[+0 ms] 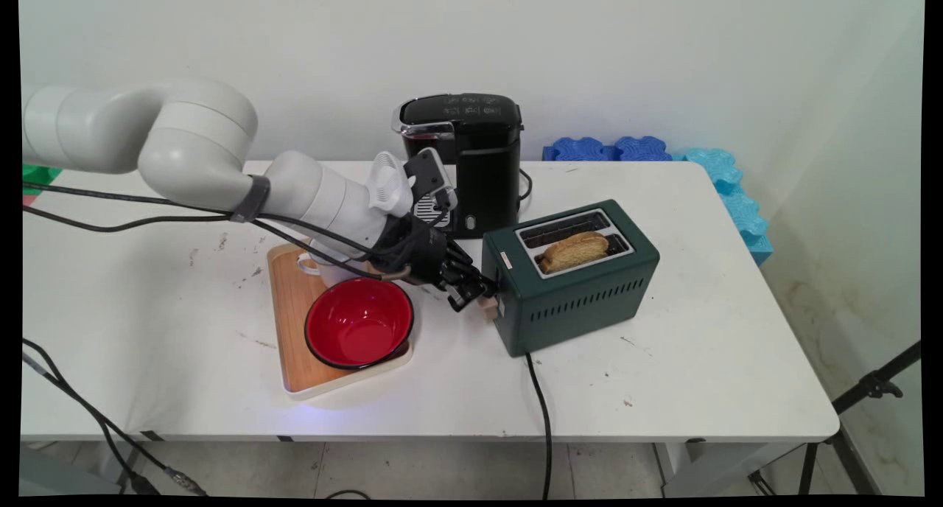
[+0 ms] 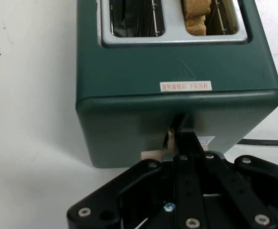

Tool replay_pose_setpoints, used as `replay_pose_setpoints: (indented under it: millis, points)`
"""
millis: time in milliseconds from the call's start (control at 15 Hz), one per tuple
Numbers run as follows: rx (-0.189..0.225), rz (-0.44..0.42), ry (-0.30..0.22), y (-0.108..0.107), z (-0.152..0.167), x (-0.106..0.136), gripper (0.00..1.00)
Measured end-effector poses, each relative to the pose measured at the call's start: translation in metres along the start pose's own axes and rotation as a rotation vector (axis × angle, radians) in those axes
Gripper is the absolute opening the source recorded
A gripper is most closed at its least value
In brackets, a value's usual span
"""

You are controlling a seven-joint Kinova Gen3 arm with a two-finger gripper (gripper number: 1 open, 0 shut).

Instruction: Press the toaster switch

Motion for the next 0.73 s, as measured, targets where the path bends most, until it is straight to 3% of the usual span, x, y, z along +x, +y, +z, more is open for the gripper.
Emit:
replay_pose_setpoints:
  millis: [733]
  points:
    - [-0.010, 0.000, 0.002, 0.0015, -0.0015, -0.0098, 0.00]
